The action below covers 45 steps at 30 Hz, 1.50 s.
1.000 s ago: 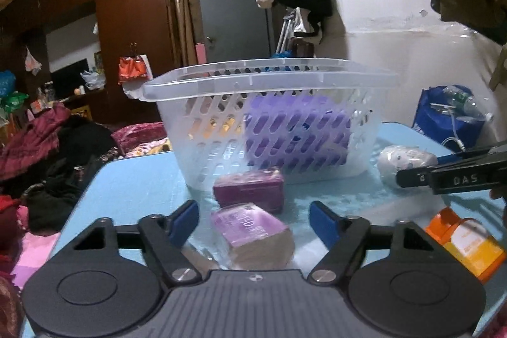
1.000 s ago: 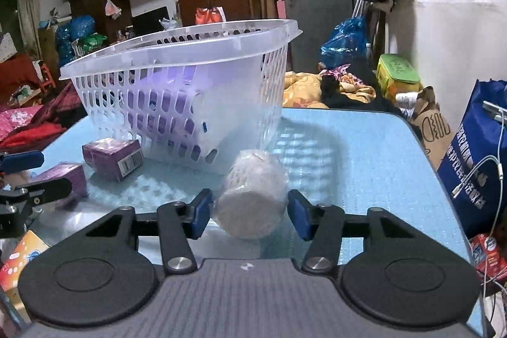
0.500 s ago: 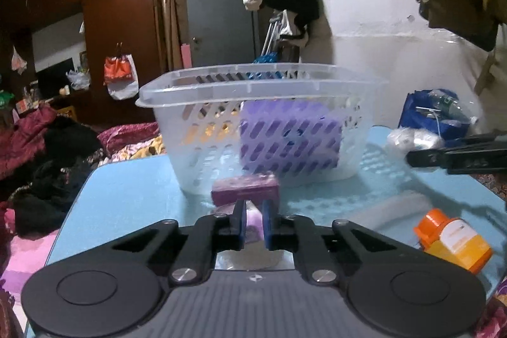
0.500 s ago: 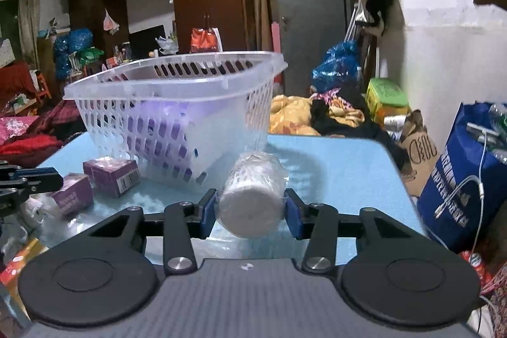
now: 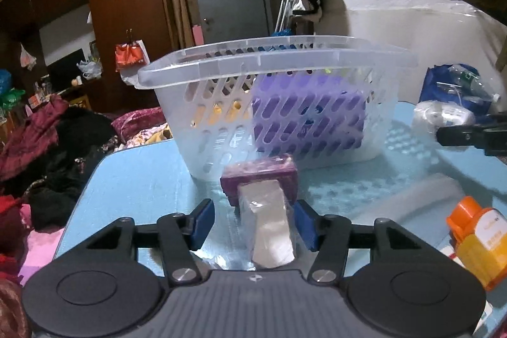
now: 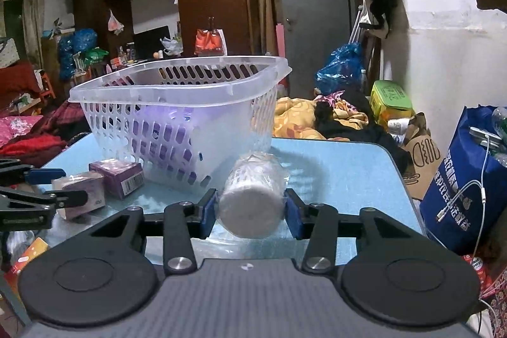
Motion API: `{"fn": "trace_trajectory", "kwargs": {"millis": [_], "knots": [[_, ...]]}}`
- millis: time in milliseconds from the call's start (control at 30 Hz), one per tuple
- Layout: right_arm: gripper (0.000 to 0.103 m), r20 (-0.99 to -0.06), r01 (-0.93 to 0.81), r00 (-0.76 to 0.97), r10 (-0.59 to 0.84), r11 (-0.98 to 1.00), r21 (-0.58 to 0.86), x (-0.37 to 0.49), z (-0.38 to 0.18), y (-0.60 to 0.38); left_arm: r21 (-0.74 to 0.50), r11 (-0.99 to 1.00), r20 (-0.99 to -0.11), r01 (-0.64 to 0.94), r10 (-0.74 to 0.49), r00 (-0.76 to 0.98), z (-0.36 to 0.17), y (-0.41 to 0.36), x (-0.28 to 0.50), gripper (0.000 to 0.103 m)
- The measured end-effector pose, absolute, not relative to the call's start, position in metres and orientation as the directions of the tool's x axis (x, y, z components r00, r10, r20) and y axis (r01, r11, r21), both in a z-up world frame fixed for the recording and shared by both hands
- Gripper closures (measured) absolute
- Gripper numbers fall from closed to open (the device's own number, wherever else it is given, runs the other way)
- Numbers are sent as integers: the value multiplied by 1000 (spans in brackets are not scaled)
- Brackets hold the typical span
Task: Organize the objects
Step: 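Lower the white roll into the basket and open the right gripper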
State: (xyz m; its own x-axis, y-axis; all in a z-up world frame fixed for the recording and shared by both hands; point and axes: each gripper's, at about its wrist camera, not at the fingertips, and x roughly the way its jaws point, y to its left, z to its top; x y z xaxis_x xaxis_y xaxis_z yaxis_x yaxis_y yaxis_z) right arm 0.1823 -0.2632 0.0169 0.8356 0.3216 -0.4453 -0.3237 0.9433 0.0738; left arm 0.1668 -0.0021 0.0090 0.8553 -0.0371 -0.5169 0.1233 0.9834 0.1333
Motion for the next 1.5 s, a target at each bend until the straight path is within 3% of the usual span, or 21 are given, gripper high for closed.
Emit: {"fn": "trace_trajectory", "kwargs": {"millis": [33, 100, 367, 600, 733, 867, 1000, 1200, 1267, 1333, 1367, 1433, 1500], "knots": [[55, -445, -325, 835, 322, 943, 73, 182, 17, -263, 124, 984, -523, 129, -46, 851, 8, -2, 168, 59], [55, -445, -326, 835, 322, 943, 70, 182, 17, -262, 131, 984, -521, 118, -33, 853, 8, -2, 169, 67], [55, -399, -329, 854, 335, 940, 84, 172, 26, -268, 64, 985, -412, 163, -123, 903, 31, 8, 140, 69], [55, -223, -370, 901, 373, 927, 53, 141, 89, -264, 48, 983, -220, 175, -160, 962, 117, 17, 123, 69], [55, -257, -370, 900, 353, 929, -19, 184, 125, -225, 70, 985, -313, 157, -128, 941, 152, 6, 193, 69], [55, -431, -337, 858, 279, 939, -64, 255, 126, -185, 61, 989, -512, 138, -87, 854, 140, 0, 278, 69], [55, -545, -313, 811, 210, 944, -102, 298, 106, -168, 70, 987, -591, 144, -75, 803, 123, -3, 314, 69], [55, -608, -320, 770, 192, 941, -107, 313, 89, -163, 92, 985, -639, 144, -52, 767, 100, 4, 321, 68], [54, -616, -327, 762, 201, 940, -97, 309, 87, -166, 99, 985, -640, 139, -44, 767, 95, 8, 320, 66], [49, -609, -317, 768, 199, 944, -92, 304, 86, -169, 90, 987, -617, 133, -50, 785, 96, 12, 313, 44], [47, -604, -312, 773, 197, 946, -90, 302, 86, -171, 87, 988, -600, 127, -50, 798, 97, 12, 310, 38], [33, -570, -321, 790, 224, 944, -75, 292, 91, -176, 99, 988, -539, 116, -45, 841, 104, 16, 294, 25], [12, -514, -323, 819, 255, 945, -47, 277, 98, -185, 111, 988, -478, 105, -40, 877, 110, 18, 274, 20]]}}
